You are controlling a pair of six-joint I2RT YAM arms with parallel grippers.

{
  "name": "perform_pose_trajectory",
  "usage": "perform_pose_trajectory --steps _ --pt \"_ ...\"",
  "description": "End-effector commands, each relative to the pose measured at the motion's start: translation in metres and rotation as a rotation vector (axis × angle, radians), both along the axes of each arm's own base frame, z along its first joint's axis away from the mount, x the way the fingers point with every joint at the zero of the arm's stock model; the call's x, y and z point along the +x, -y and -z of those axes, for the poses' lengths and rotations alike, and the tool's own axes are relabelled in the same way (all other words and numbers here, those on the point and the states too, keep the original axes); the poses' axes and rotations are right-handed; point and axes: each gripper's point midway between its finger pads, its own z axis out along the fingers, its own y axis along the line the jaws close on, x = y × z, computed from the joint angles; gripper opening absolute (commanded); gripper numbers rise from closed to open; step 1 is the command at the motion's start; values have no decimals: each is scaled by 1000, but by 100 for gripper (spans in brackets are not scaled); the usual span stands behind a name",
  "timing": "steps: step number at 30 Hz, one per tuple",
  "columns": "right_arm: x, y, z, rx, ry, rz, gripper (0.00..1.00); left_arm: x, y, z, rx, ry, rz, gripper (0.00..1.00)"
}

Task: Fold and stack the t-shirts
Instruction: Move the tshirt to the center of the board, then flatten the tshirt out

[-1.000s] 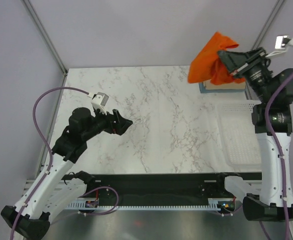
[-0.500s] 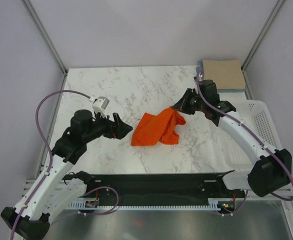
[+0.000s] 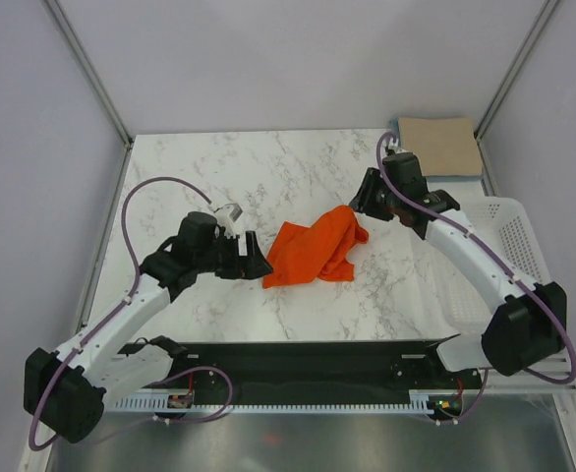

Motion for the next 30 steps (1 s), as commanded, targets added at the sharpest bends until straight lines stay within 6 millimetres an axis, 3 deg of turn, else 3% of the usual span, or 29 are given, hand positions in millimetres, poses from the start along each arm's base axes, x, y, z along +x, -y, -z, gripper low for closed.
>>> perform_pose_trajectory --steps 1,2,4,5,11,23,26,28,29,30 --pt "-33 35 26 -124 -69 67 50 5 10 12 -9 -29 -20 91" --pt "-47 40 45 -145 -110 61 49 5 13 19 -7 -47 -22 91" --pt "-58 42 59 -140 -137 56 49 8 21 34 10 -70 -11 91" --pt "-73 40 74 -119 -177 35 48 9 22 40 24 -79 -17 91" --pt "-100 36 108 -89 -206 -11 46 20 27 73 92 -145 -73 89" --pt "-100 1 130 22 -149 -185 51 33 18 104 171 -168 -152 86" --pt "-100 -11 131 42 -138 -262 54 33 25 106 147 -170 -128 79" --pt "-100 -10 135 19 -131 -267 56 35 32 106 121 -172 -106 68" --pt "-100 -9 137 14 -132 -266 57 36 33 107 118 -173 -102 60" --pt "-100 -8 138 10 -130 -264 57 36 35 108 114 -175 -96 43"
